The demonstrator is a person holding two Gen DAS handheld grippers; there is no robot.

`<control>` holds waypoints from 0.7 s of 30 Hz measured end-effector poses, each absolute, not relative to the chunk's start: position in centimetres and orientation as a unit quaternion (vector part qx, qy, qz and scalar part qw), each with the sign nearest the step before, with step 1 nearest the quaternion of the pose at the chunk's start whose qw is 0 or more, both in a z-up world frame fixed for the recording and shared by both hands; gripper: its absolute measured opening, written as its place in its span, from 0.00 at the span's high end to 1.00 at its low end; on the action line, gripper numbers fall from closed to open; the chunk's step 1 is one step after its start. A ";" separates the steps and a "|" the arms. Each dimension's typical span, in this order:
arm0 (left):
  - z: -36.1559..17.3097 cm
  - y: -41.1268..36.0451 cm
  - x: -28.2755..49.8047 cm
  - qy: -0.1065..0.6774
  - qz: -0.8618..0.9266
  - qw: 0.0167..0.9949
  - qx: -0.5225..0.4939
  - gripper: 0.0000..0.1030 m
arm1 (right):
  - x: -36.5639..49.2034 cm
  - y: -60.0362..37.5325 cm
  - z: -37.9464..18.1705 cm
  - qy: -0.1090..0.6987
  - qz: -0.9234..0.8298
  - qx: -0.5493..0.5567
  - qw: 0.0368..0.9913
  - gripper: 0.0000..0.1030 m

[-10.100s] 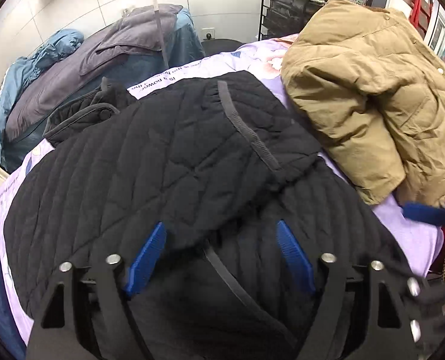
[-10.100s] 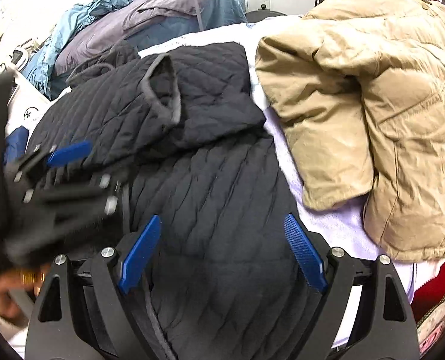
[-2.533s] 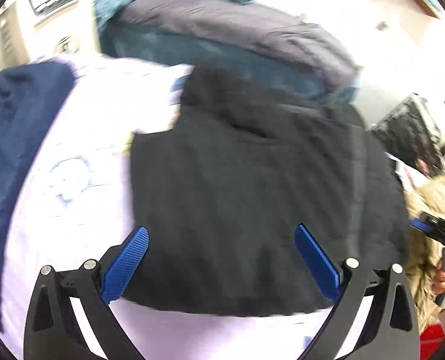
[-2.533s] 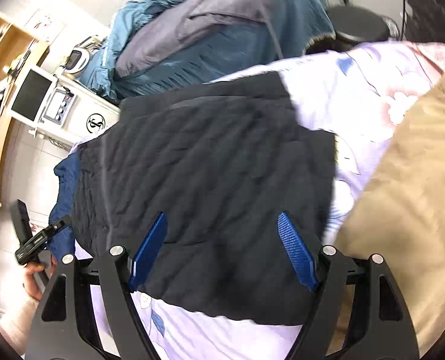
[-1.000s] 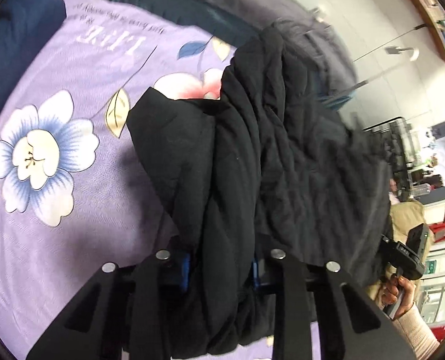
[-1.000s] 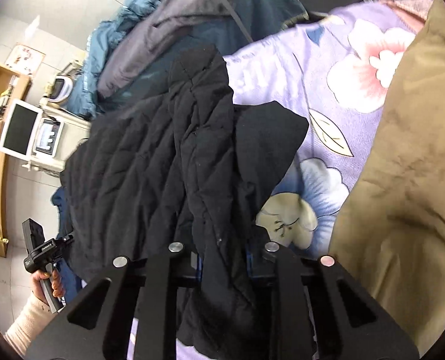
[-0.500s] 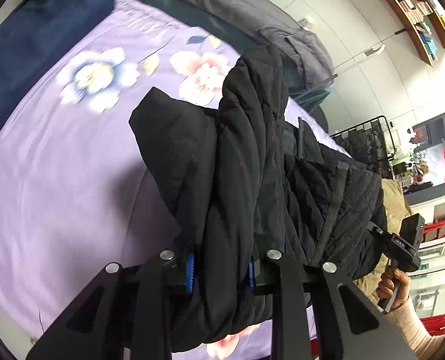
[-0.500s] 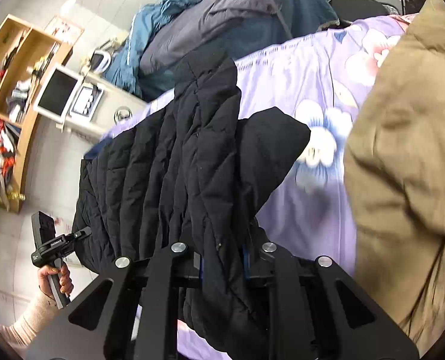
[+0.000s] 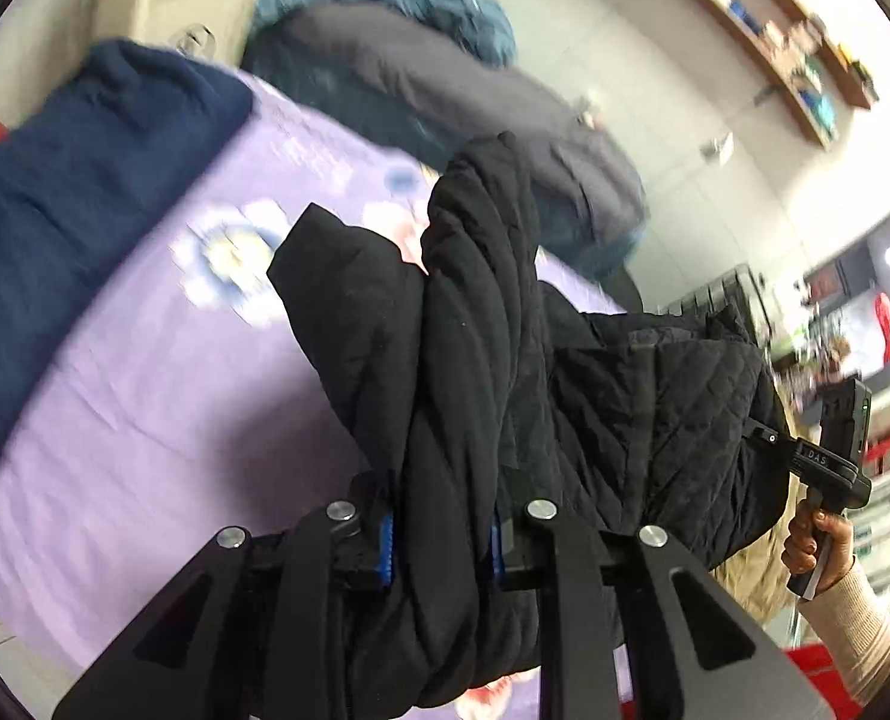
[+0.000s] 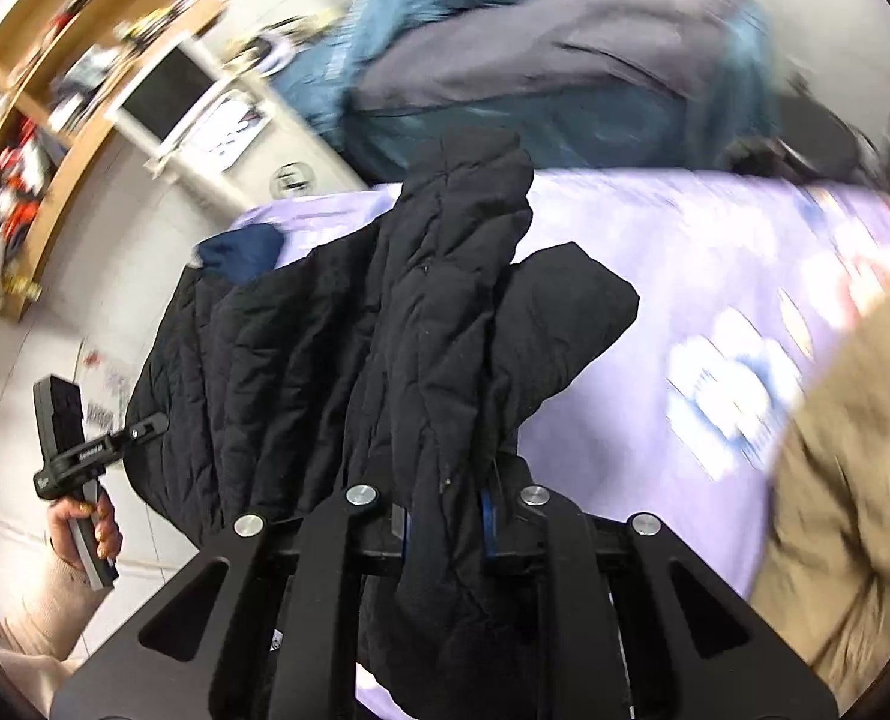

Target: Fold large clothes

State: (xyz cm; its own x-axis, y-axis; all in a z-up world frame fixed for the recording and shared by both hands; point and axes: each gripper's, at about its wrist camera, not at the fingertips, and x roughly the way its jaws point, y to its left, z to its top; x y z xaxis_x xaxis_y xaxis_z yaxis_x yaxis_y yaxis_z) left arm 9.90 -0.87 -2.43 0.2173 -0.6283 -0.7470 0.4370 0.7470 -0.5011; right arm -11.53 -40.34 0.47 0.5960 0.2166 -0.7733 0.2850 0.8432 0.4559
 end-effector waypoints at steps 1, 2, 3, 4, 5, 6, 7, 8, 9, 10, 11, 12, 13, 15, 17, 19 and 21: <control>-1.5 1.0 10.8 0.513 -0.334 0.785 -0.102 0.81 | -9.3 -39.1 1.5 0.448 -0.002 0.265 0.854 0.85; -0.4 3.2 11.6 0.500 -0.322 0.796 -0.110 0.81 | -6.6 -37.8 2.5 0.447 0.018 0.250 0.859 0.85; 0.5 5.1 12.1 0.490 -0.312 0.806 -0.115 0.81 | -4.4 -36.7 3.2 0.445 0.035 0.241 0.862 0.85; 1.7 7.6 12.7 0.475 -0.298 0.819 -0.123 0.81 | -2.1 -35.6 4.0 0.442 0.052 0.232 0.865 0.85; 2.7 10.4 13.4 0.460 -0.278 0.832 -0.135 0.81 | 1.1 -34.0 4.8 0.437 0.075 0.223 0.868 0.85; 3.5 12.6 13.7 0.450 -0.261 0.841 -0.146 0.80 | 4.4 -32.4 5.6 0.434 0.101 0.216 0.869 0.85; 4.3 15.5 14.1 0.437 -0.237 0.853 -0.159 0.81 | 8.0 -30.5 6.3 0.431 0.129 0.205 0.869 0.85; 5.1 18.4 14.3 0.423 -0.209 0.865 -0.170 0.81 | 10.7 -29.0 6.7 0.429 0.148 0.197 0.869 0.85; 5.6 20.4 14.3 0.412 -0.189 0.874 -0.175 0.80 | 14.8 -26.5 7.3 0.426 0.180 0.183 0.867 0.85; 6.1 22.8 14.2 0.398 -0.158 0.887 -0.174 0.80 | 18.6 -24.0 7.7 0.427 0.211 0.169 0.863 0.85; 6.4 25.0 14.1 0.386 -0.129 0.897 -0.173 0.80 | 22.5 -21.5 8.0 0.431 0.241 0.161 0.855 0.85; 6.5 26.4 14.1 0.378 -0.109 0.902 -0.178 0.80 | 25.3 -19.8 8.0 0.436 0.261 0.159 0.846 0.85; 6.2 28.2 14.0 0.369 -0.085 0.906 -0.188 0.80 | 29.2 -17.2 8.0 0.445 0.286 0.152 0.835 0.85; 4.8 31.3 14.1 0.362 -0.043 0.905 -0.217 0.80 | 35.6 -12.7 7.6 0.468 0.314 0.134 0.815 0.85; 2.7 33.3 14.5 0.362 -0.011 0.900 -0.241 0.80 | 41.2 -8.5 7.1 0.484 0.330 0.111 0.803 0.85; 0.2 34.0 15.2 0.377 0.004 0.889 -0.262 0.80 | 45.1 -5.5 6.4 0.496 0.336 0.094 0.795 0.85; -2.6 33.5 15.7 0.389 0.013 0.875 -0.287 0.80 | 48.4 -3.3 5.1 0.509 0.327 0.080 0.792 0.85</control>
State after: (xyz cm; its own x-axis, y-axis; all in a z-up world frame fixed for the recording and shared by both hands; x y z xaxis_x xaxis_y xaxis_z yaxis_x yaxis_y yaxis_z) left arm 15.74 33.52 -2.61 0.6967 -0.2018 -0.6884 -0.2455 0.8346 -0.4932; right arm 48.35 -3.30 5.13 0.2686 0.5986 -0.7547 -0.4364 0.7741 0.4586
